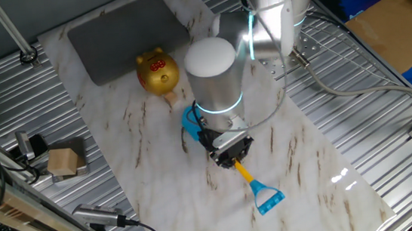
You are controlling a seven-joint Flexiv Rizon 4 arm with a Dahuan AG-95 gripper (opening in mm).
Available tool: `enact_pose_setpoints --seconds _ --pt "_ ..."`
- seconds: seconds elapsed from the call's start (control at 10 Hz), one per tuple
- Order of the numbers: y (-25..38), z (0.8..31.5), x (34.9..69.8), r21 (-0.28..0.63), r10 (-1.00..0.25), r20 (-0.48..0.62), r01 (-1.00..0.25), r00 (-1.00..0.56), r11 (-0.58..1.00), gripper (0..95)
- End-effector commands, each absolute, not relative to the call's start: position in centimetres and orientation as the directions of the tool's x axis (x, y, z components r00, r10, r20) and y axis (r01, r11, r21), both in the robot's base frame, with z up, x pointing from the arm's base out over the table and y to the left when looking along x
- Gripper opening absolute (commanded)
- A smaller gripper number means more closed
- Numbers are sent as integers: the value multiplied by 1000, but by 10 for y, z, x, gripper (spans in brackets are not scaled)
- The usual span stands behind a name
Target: Use a shovel to scoop up an object
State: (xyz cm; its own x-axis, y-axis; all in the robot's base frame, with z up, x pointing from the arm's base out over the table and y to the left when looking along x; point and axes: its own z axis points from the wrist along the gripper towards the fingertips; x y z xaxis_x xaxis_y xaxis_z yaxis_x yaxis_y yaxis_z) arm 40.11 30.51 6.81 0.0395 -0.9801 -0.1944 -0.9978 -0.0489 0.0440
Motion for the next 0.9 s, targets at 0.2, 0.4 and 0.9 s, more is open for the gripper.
enact_pose_setpoints --seconds 0.2,0.4,0.9 --pt "304 68 402 41 -982 -181 -998 46 -54 0" --pt "304 68 403 39 -984 -173 -998 35 -42 0" --pt "304 68 403 47 -986 -164 -998 -42 34 0"
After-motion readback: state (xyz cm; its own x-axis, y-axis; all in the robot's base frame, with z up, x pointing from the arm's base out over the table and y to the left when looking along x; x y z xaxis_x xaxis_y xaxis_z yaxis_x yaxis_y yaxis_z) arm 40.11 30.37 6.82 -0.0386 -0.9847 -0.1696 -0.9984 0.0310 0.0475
